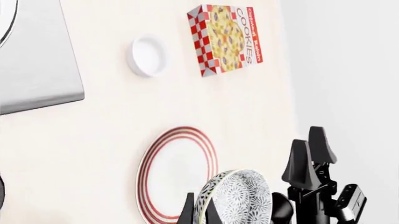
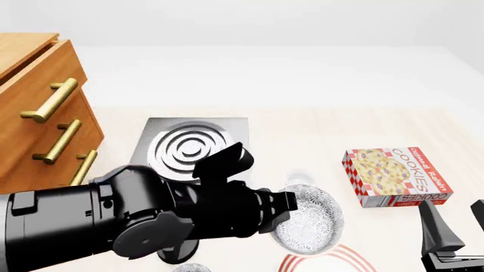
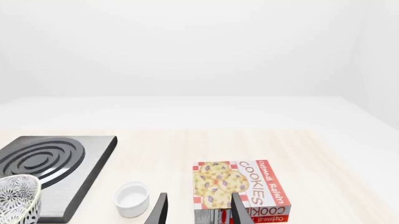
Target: Pick the akita bowl on the wooden cabinet and place it on the plate.
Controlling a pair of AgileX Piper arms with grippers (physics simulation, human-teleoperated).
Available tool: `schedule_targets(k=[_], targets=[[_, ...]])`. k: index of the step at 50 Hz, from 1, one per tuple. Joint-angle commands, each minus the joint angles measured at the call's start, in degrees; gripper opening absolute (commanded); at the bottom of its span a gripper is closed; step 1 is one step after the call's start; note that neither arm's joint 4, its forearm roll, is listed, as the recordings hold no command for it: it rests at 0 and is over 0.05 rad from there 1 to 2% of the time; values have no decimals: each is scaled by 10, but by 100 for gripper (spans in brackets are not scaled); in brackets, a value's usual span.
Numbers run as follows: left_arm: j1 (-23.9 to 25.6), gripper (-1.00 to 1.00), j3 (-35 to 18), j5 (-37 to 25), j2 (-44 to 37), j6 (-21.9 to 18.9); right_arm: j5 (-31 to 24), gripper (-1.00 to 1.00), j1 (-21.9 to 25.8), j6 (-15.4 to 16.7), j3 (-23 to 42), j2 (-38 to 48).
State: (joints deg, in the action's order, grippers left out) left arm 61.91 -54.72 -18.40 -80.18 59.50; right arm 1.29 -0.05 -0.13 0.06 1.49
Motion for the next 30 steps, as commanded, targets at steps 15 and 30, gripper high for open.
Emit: schedule_targets(k=[15, 30], targets=[[12, -100, 13, 40, -37, 32, 0, 100, 0, 0, 0, 0], [26, -100, 21, 64, -58, 55, 0, 100, 0, 0, 0, 0]])
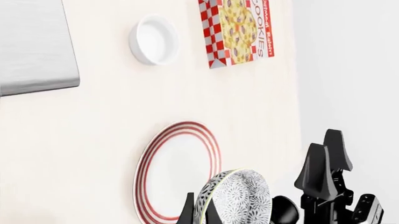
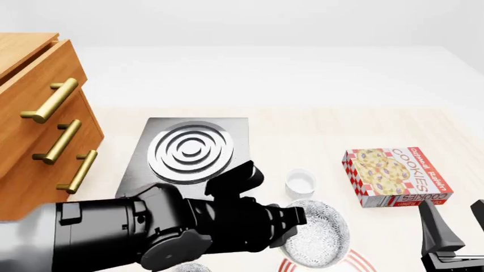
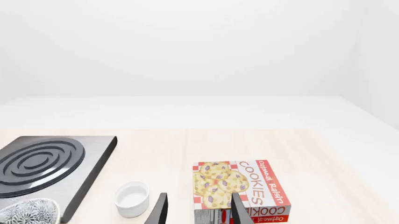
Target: Pick the akita bowl on the wooden cabinet and place it on the plate.
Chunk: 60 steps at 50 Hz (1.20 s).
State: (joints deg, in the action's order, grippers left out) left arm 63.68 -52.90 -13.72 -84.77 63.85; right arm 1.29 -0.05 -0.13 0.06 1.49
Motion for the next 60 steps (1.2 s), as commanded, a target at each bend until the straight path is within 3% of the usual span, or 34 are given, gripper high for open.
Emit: schedule_targets(k=[1, 60], targets=[[8, -100, 3, 18, -13, 13, 0, 100, 0, 0, 0, 0], [35, -100, 27, 93, -79, 73, 0, 100, 0, 0, 0, 0]])
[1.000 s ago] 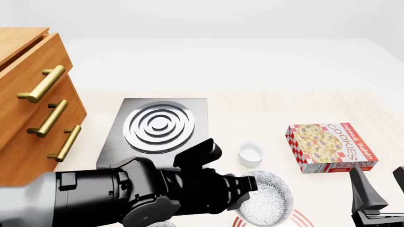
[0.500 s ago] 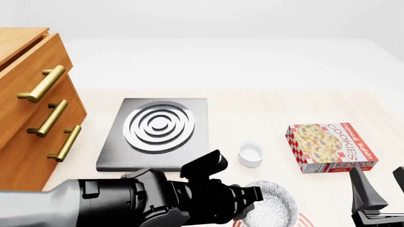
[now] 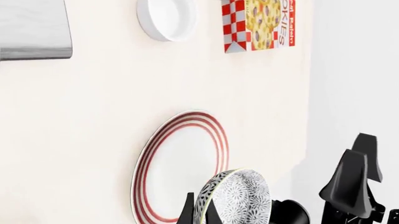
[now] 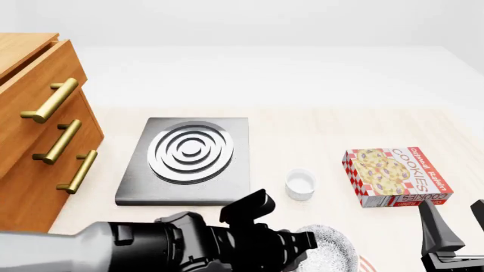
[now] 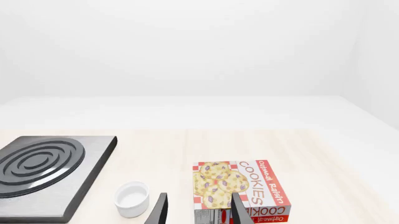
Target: Pick the akita bowl on the wooden cabinet and place it on the plate.
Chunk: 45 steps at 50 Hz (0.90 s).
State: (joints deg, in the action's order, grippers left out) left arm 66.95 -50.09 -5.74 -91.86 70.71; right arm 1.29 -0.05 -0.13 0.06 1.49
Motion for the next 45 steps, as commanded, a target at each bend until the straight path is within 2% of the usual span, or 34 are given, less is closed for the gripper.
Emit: schedule_targets(k=[1, 45], targets=[[3, -100, -1, 14, -9, 5, 0, 100, 0, 0, 0, 0], [-15, -100, -5, 41, -30, 14, 0, 100, 0, 0, 0, 0]])
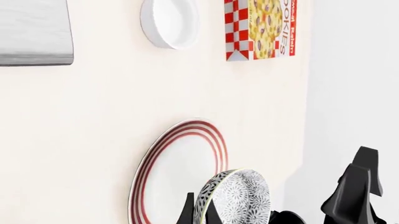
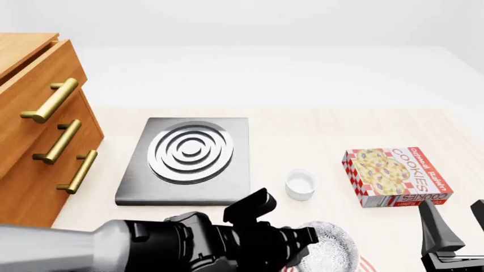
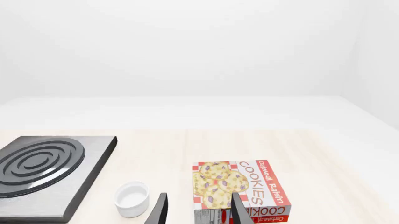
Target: Pick the akita bowl on the wooden cabinet and place it on the plate.
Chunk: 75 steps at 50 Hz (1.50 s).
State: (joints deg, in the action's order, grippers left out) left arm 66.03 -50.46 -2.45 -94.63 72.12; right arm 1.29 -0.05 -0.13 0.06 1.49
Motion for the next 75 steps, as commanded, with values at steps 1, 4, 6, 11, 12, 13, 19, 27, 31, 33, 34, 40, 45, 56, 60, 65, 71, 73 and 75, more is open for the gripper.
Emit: schedule_targets(k=[1, 4, 6, 11, 12, 13, 19, 27, 31, 33, 34, 40, 45, 56, 60, 65, 71, 73, 75], targets=[[-5, -100, -1, 9, -3, 0, 0, 100, 0, 0, 0, 0], [-8, -100, 0, 12, -4, 2, 0, 100, 0, 0, 0, 0], [-11, -100, 0, 12, -5, 2, 0, 100, 0, 0, 0, 0], [-18, -100, 3, 16, -6, 3, 0, 100, 0, 0, 0, 0], [-19, -100, 3, 16, -6, 3, 0, 100, 0, 0, 0, 0], [-20, -100, 3, 16, -6, 4, 0, 100, 0, 0, 0, 0], [-27, -100, 1, 17, -7, 3, 0, 100, 0, 0, 0, 0], [-39, -100, 0, 16, -5, 0, 0, 100, 0, 0, 0, 0], [-43, -100, 0, 14, -2, -1, 0, 100, 0, 0, 0, 0], [-44, -100, 0, 14, 0, -2, 0, 100, 0, 0, 0, 0], [-45, -100, 0, 13, 1, -3, 0, 100, 0, 0, 0, 0], [-54, -100, 5, 14, 4, -2, 0, 100, 0, 0, 0, 0], [-63, -100, 8, 14, 2, -2, 0, 100, 0, 0, 0, 0], [-70, -100, 15, 22, -8, 2, 0, 100, 0, 0, 0, 0], [-71, -100, 17, 26, -13, 4, 0, 100, 0, 0, 0, 0], [-67, -100, 18, 28, -21, 2, 0, 100, 0, 0, 0, 0], [-62, -100, 17, 29, -27, 3, 0, 100, 0, 0, 0, 0], [-60, -100, 15, 29, -28, 2, 0, 100, 0, 0, 0, 0], [-60, -100, 15, 30, -30, 1, 0, 100, 0, 0, 0, 0]])
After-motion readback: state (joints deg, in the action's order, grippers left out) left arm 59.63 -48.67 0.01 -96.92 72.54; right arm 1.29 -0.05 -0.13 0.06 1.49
